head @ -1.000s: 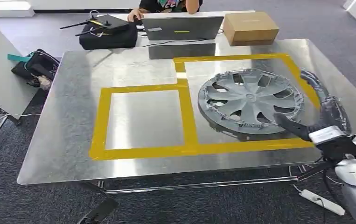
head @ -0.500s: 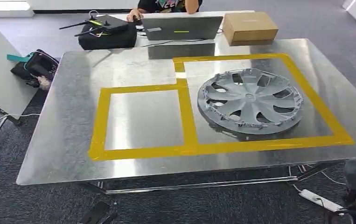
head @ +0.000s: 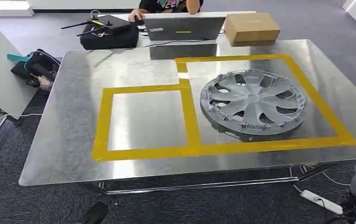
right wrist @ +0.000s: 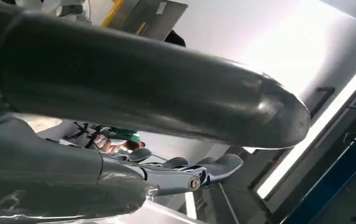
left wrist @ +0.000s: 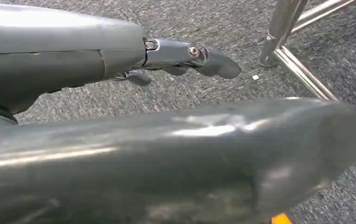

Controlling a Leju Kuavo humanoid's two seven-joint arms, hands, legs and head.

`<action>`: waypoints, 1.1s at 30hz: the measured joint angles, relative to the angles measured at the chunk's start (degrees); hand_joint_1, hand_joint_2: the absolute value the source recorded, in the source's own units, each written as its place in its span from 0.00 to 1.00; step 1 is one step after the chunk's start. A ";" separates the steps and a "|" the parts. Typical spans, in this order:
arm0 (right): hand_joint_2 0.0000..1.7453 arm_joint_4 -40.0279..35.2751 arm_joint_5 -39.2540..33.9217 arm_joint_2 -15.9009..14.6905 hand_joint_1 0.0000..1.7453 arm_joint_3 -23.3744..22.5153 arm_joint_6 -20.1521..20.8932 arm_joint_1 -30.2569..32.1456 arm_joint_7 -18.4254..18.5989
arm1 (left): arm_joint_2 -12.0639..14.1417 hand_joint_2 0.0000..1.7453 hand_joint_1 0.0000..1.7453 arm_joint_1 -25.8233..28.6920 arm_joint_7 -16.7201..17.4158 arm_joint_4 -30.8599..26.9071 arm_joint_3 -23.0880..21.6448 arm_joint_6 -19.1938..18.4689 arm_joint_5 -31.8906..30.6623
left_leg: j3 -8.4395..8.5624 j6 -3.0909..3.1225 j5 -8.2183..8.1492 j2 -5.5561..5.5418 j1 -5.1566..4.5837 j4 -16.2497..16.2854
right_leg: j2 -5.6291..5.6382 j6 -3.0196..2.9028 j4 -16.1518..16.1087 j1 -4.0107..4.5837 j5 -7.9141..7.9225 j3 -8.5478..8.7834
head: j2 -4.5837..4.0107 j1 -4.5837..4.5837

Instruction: Take the parts from the cabinet and place them on the table.

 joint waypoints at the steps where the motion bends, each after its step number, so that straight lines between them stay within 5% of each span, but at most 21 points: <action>1: 0.00 -0.11 0.07 0.02 0.00 -0.02 -0.07 0.00 -0.02 | 0.00 0.00 0.00 0.01 0.00 0.00 0.17 0.02 0.00 | 0.08 0.15 -0.06 0.00 -0.05 -0.04 | 0.00 0.18 -0.34 -0.09 0.04 0.18 | 0.00 -0.02; 3: 0.00 -0.37 0.24 0.02 0.00 -0.11 -0.22 0.13 -0.06 | 0.00 0.00 0.00 0.06 0.00 0.00 0.31 0.09 0.02 | 0.95 0.52 0.93 0.43 0.65 -1.30 | -0.05 0.61 0.21 0.14 -0.67 0.20 | 0.00 0.02; 4: 0.00 -0.52 0.26 0.02 0.00 -0.13 -0.31 0.02 -0.11 | 0.04 0.00 0.00 0.03 0.02 0.00 0.37 0.17 0.02 | 1.08 0.66 0.99 0.45 0.84 -1.39 | -0.28 0.76 2.28 0.26 -2.79 -0.42 | 0.00 0.26; 6: 0.00 -0.55 0.20 0.02 0.00 -0.20 -0.33 -0.05 -0.11 | 0.04 0.00 0.00 0.06 0.07 0.00 0.46 0.17 0.00 | 0.99 0.71 1.00 0.52 0.97 -1.37 | -0.35 1.17 10.91 0.04 -7.87 -3.72 | 0.00 0.30; 8: 0.00 -0.55 0.13 0.02 0.00 -0.22 -0.33 -0.02 -0.11 | 0.13 0.00 0.00 0.20 0.24 0.00 0.52 0.15 0.00 | 0.75 0.56 1.10 0.69 1.03 -1.35 | -0.39 1.56 16.88 -0.11 -9.91 -6.02 | 0.00 0.33; 10: 0.00 -0.55 0.11 0.02 0.00 -0.22 -0.31 -0.04 -0.09 | 0.15 0.00 0.00 0.25 0.35 0.00 0.55 0.07 0.00 | 0.51 0.13 1.38 0.70 1.35 -1.32 | -0.44 1.90 12.08 -0.35 -6.59 -2.88 | 0.00 0.30; 12: 0.00 -0.57 0.11 0.02 0.00 -0.22 -0.24 -0.16 -0.11 | 0.17 0.00 0.00 0.21 0.37 0.00 0.57 -0.02 0.00 | 0.20 -0.60 1.77 0.61 1.79 -1.09 | -0.64 2.76 0.82 -0.90 -2.69 3.57 | 0.00 0.33; 13: 0.00 -0.46 0.11 0.02 0.00 -0.20 -0.07 -0.37 -0.07 | 0.55 0.00 0.00 0.27 0.42 -0.07 0.57 -0.07 0.00 | 0.14 -1.15 2.00 0.48 1.53 -1.00 | -0.33 2.99 -0.72 -0.60 -3.31 5.12 | 0.02 0.61; 14: 0.00 -0.52 0.09 0.02 0.00 -0.20 0.00 -0.23 0.09 | 0.44 0.00 0.00 0.30 0.50 -0.04 0.57 -0.13 -0.02 | 0.27 -1.48 2.15 0.37 1.46 -1.09 | 0.18 1.83 0.15 -0.55 -1.87 4.39 | 0.00 0.41; 15: 0.00 -0.50 0.07 0.02 0.00 -0.22 0.13 -0.42 0.15 | 0.44 0.00 0.00 0.27 0.55 -0.04 0.57 -0.20 -0.02 | 0.15 -1.94 2.49 0.28 1.47 -0.74 | 0.20 1.35 -0.14 -0.66 -2.63 3.53 | 0.00 0.41; 18: 0.00 -0.50 -0.07 0.02 0.00 -0.22 0.50 -0.49 0.29 | 0.55 0.00 0.00 0.42 0.70 -0.04 0.59 -0.35 -0.02 | -0.24 -3.03 2.68 0.33 1.80 -0.84 | 0.01 -0.72 0.33 -0.54 -1.73 2.38 | 0.00 0.20; 19: 0.00 -0.50 -0.09 0.02 0.00 -0.22 0.59 -0.52 0.33 | 0.55 0.00 0.00 0.45 0.74 -0.04 0.59 -0.37 -0.04 | -0.97 -3.04 -0.30 0.50 1.81 0.77 | -0.12 -1.27 0.33 -0.49 -1.31 2.23 | 0.00 0.06; 21: 0.00 -0.50 -0.11 0.02 0.00 -0.22 0.68 -0.44 0.37 | 0.52 0.00 0.00 0.34 0.79 -0.04 0.59 -0.39 -0.04 | -3.85 -3.12 -7.59 0.50 1.63 9.54 | -0.17 -1.82 0.38 -0.27 0.04 0.84 | 0.00 -0.22; 23: 0.00 -0.50 -0.11 0.02 0.00 -0.22 0.77 -0.42 0.35 | 0.44 0.00 0.00 0.35 0.79 -0.04 0.59 -0.44 -0.11 | -5.56 -2.95 -10.88 0.51 1.62 17.23 | -0.21 -2.04 0.43 0.17 1.23 -0.83 | 0.00 -0.20; 25: 0.00 -0.50 -0.22 0.02 0.00 -0.22 0.92 -0.42 0.35 | 0.48 0.00 0.00 0.36 0.79 -0.04 0.59 -0.46 -0.15 | -2.80 -2.35 -8.91 0.50 1.42 15.69 | -0.24 -2.00 0.46 0.55 2.29 -2.31 | 0.00 -0.22; 27: 0.00 -0.50 -0.44 0.02 0.00 -0.22 1.18 -0.46 0.33 | 0.50 0.00 0.00 0.20 0.79 -0.07 0.59 -0.46 -0.15 | 4.39 -1.10 -6.18 0.50 0.83 6.30 | -0.20 -1.77 0.46 0.78 3.37 -3.51 | 0.00 -0.22; 28: 0.00 -0.52 -0.48 0.02 0.00 -0.22 1.25 -0.46 0.31 | 0.61 0.00 0.00 0.03 0.79 -0.07 0.59 -0.46 -0.17 | 8.11 -0.55 -6.88 0.50 0.44 1.73 | -0.23 -1.59 0.50 0.78 3.78 -3.70 | 0.00 -0.22; 29: 0.00 -0.52 -0.55 0.02 0.00 -0.26 1.27 -0.48 0.22 | 0.74 0.00 0.00 -0.16 0.79 -0.07 0.59 -0.46 -0.17 | 9.69 -0.42 -7.58 0.56 0.25 -1.47 | -0.30 -1.30 0.57 1.08 4.12 -4.07 | 0.00 -0.20; 33: 0.00 -0.52 -0.59 0.02 0.00 -0.26 1.38 -0.54 0.16 | 0.72 0.00 0.00 -0.31 0.79 -0.07 0.59 -0.48 -0.24 | 9.01 -0.56 -6.93 0.56 0.04 -1.27 | -0.51 -0.95 0.32 0.92 4.99 -4.00 | 0.00 -0.15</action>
